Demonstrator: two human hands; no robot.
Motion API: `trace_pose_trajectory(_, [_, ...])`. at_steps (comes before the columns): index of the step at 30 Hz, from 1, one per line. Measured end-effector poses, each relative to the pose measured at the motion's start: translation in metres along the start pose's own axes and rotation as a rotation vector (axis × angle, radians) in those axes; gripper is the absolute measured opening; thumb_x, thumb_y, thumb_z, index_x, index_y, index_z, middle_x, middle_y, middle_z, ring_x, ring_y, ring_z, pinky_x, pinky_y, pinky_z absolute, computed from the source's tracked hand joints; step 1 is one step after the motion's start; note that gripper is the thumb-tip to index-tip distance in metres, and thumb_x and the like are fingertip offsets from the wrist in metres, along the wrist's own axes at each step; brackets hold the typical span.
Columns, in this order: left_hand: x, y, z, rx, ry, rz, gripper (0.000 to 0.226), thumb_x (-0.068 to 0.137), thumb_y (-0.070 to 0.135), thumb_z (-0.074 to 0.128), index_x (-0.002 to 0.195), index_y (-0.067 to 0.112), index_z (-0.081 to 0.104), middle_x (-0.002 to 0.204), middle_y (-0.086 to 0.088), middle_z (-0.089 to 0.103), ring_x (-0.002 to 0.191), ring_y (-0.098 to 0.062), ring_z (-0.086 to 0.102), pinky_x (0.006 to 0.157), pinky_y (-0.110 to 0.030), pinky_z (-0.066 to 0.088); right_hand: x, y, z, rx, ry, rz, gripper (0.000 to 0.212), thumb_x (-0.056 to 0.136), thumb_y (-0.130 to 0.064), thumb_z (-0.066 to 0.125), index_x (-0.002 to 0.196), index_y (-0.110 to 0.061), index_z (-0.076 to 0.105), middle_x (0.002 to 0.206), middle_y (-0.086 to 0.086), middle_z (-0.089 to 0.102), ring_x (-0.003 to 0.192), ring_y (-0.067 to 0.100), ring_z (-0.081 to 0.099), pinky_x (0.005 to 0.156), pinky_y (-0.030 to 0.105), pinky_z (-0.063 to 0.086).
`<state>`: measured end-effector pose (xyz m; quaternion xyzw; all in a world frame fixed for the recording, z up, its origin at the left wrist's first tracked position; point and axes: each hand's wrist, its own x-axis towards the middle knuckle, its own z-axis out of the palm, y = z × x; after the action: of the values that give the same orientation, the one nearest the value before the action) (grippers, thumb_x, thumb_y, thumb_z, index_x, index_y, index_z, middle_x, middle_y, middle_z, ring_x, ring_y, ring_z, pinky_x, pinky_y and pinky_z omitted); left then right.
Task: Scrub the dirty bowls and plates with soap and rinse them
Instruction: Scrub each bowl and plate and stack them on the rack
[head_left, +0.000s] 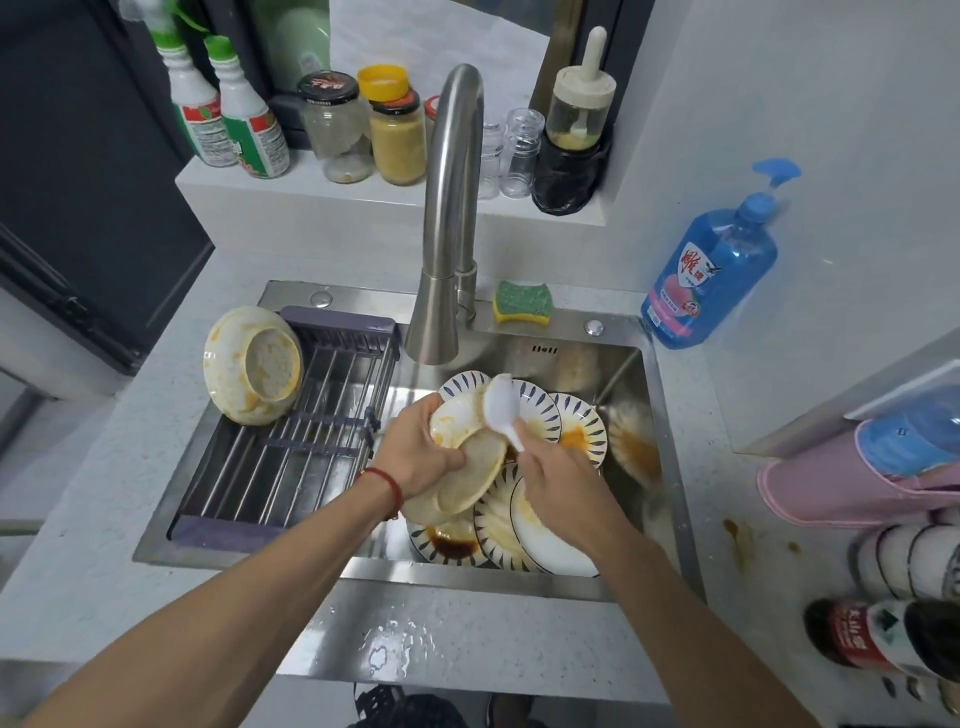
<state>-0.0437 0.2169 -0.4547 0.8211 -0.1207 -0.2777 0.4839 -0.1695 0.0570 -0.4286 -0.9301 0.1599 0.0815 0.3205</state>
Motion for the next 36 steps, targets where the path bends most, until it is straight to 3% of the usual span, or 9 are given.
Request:
trace_pose_trajectory(3, [-0.001, -0.003, -0.005, 0.118, 0.021, 0.025, 0.052, 0.066, -0.006, 0.084, 0.105, 0.020, 0.061, 0.098, 0.006, 0.067, 0.092, -0.018, 0.063, 0.076, -0.029, 0.055, -0.008, -0.026, -0.006, -0.181, -0.080, -0.115, 0.047, 0.109, -0.018, 0.037, 0.155, -0.025, 0.031, 0.078, 0.003, 0.062, 0.063, 0.016, 0.055, 0.051, 0.030, 0.042])
trace_pose_trajectory(6, [-0.002, -0.002, -0.006, 0.136, 0.010, 0.034, 0.046, 0.070, -0.004, 0.084, 0.095, 0.025, 0.059, 0.092, 0.006, 0.067, 0.086, -0.017, 0.064, 0.066, -0.025, 0.049, 0.002, -0.030, -0.010, -0.193, -0.002, -0.036, 0.048, 0.108, -0.016, 0.039, 0.156, -0.022, 0.031, 0.078, 0.000, 0.059, 0.069, 0.018, 0.058, 0.059, 0.036, 0.050])
trace_pose_trajectory(10, [-0.008, -0.007, -0.009, 0.145, 0.036, 0.046, 0.062, 0.068, -0.002, 0.084, 0.121, 0.024, 0.064, 0.098, 0.009, 0.068, 0.095, -0.019, 0.065, 0.081, -0.028, 0.054, -0.009, -0.047, 0.001, -0.248, -0.053, -0.083, 0.048, 0.106, -0.013, 0.040, 0.152, -0.026, 0.031, 0.073, -0.002, 0.054, 0.067, 0.021, 0.055, 0.059, 0.038, 0.043])
trace_pose_trajectory(13, [-0.012, -0.012, -0.012, 0.120, 0.036, 0.035, 0.046, 0.068, -0.003, 0.083, 0.099, 0.021, 0.062, 0.091, 0.004, 0.069, 0.086, -0.019, 0.067, 0.072, -0.030, 0.058, 0.002, -0.042, -0.009, -0.240, -0.034, 0.018, 0.045, 0.107, -0.012, 0.039, 0.150, -0.022, 0.037, 0.078, -0.001, 0.055, 0.073, 0.020, 0.056, 0.063, 0.042, 0.050])
trace_pose_trajectory(17, [-0.014, -0.014, -0.019, 0.054, 0.073, 0.021, 0.062, 0.065, -0.004, 0.086, 0.115, 0.023, 0.062, 0.103, 0.008, 0.067, 0.102, -0.023, 0.065, 0.091, -0.042, 0.058, -0.014, -0.066, 0.000, -0.286, -0.090, -0.129, 0.047, 0.107, -0.011, 0.041, 0.152, -0.020, 0.035, 0.066, -0.005, 0.050, 0.058, 0.011, 0.050, 0.052, 0.029, 0.040])
trace_pose_trajectory(21, [-0.015, -0.016, -0.024, 0.036, 0.082, 0.036, 0.047, 0.061, 0.002, 0.086, 0.094, 0.026, 0.063, 0.093, 0.004, 0.071, 0.088, -0.022, 0.069, 0.081, -0.045, 0.062, 0.004, -0.059, -0.005, -0.346, -0.003, -0.022, 0.046, 0.106, -0.012, 0.039, 0.150, -0.022, 0.034, 0.076, 0.002, 0.056, 0.066, 0.017, 0.050, 0.055, 0.039, 0.043])
trace_pose_trajectory(24, [-0.018, -0.018, -0.029, 0.000, 0.115, 0.023, 0.059, 0.064, -0.003, 0.085, 0.103, 0.031, 0.058, 0.098, 0.013, 0.066, 0.099, -0.021, 0.065, 0.091, -0.038, 0.058, -0.016, -0.078, 0.012, -0.373, -0.039, -0.138, 0.044, 0.105, -0.014, 0.040, 0.146, -0.025, 0.032, 0.068, 0.000, 0.049, 0.063, 0.022, 0.049, 0.056, 0.038, 0.036])
trace_pose_trajectory(32, [-0.018, -0.019, -0.034, 0.006, 0.113, 0.029, 0.061, 0.062, -0.004, 0.084, 0.106, 0.030, 0.061, 0.098, 0.008, 0.069, 0.097, -0.021, 0.067, 0.080, -0.034, 0.059, -0.011, -0.081, 0.016, -0.318, -0.042, -0.125, 0.039, 0.105, -0.014, 0.041, 0.143, -0.024, 0.038, 0.076, 0.002, 0.055, 0.069, 0.021, 0.051, 0.060, 0.039, 0.042])
trace_pose_trajectory(36, [-0.017, -0.017, -0.033, 0.070, 0.102, 0.053, 0.047, 0.060, 0.002, 0.086, 0.090, 0.029, 0.062, 0.088, 0.006, 0.069, 0.081, -0.018, 0.066, 0.066, -0.033, 0.056, 0.010, -0.064, 0.001, -0.243, -0.018, 0.071, 0.038, 0.105, -0.011, 0.037, 0.142, -0.019, 0.045, 0.091, 0.007, 0.057, 0.093, 0.031, 0.055, 0.078, 0.044, 0.049])
